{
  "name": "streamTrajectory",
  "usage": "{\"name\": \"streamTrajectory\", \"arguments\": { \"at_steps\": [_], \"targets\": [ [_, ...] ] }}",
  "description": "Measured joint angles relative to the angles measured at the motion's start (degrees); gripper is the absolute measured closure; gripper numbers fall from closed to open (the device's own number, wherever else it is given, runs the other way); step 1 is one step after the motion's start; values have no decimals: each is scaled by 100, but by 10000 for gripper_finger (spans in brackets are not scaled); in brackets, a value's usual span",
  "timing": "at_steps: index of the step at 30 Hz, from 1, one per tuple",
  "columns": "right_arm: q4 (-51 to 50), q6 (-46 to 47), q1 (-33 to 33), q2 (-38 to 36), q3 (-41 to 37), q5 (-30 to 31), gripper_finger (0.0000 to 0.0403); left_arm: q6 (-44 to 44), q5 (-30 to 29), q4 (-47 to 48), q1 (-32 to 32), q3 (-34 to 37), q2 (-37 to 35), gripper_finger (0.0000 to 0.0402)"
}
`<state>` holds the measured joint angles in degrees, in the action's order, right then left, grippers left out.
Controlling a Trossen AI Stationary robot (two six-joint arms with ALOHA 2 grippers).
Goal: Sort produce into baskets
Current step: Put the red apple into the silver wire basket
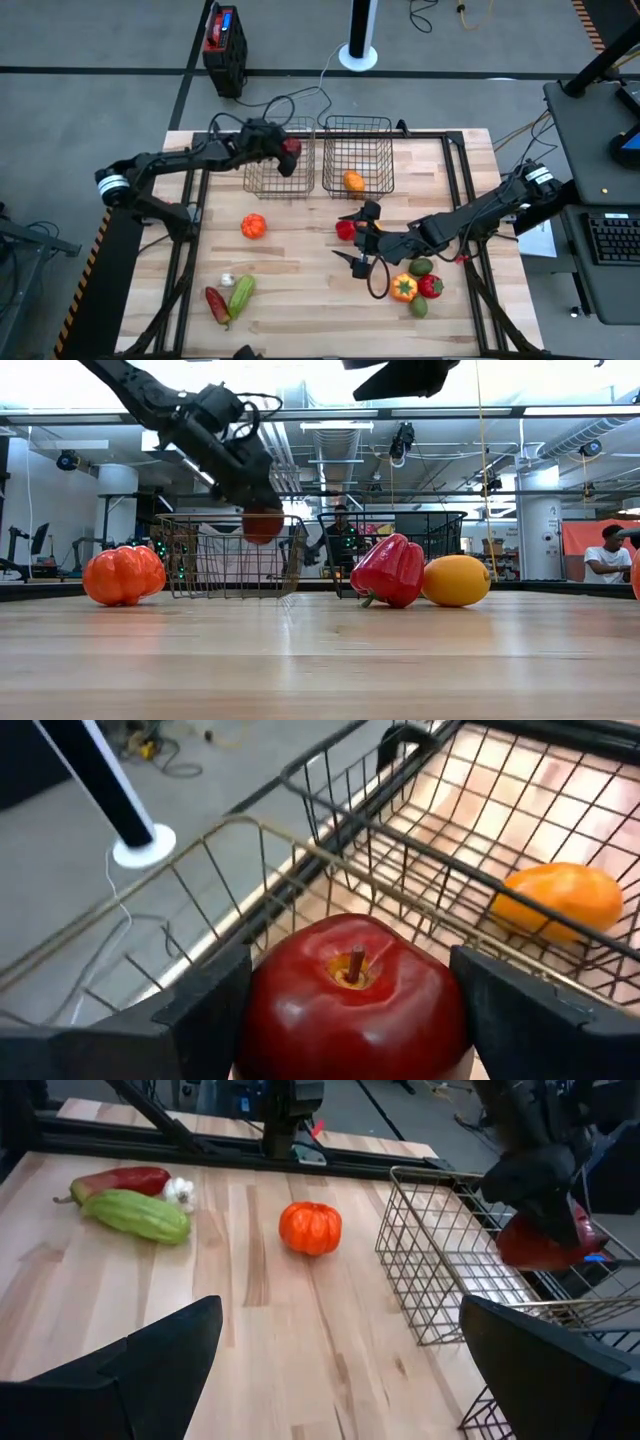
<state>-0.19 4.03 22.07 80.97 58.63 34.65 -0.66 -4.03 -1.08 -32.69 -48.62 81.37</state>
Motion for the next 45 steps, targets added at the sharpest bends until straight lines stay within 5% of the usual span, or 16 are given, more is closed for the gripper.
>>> {"name": "streamTrajectory", "arguments": {
  "at_steps": [13,34,45],
  "targets": [
    [-2,136,-1,0,-78,-2,3,-584,-355,2504,-7,-531,11,103],
    [-2,-17,1,0,-78,-2,3,-1507,-243,2269,119,-531,36,103],
    [-138,85,2,0,-81,-7,3,-994,-419,3172,107,-1490,871,103]
  ]
}}
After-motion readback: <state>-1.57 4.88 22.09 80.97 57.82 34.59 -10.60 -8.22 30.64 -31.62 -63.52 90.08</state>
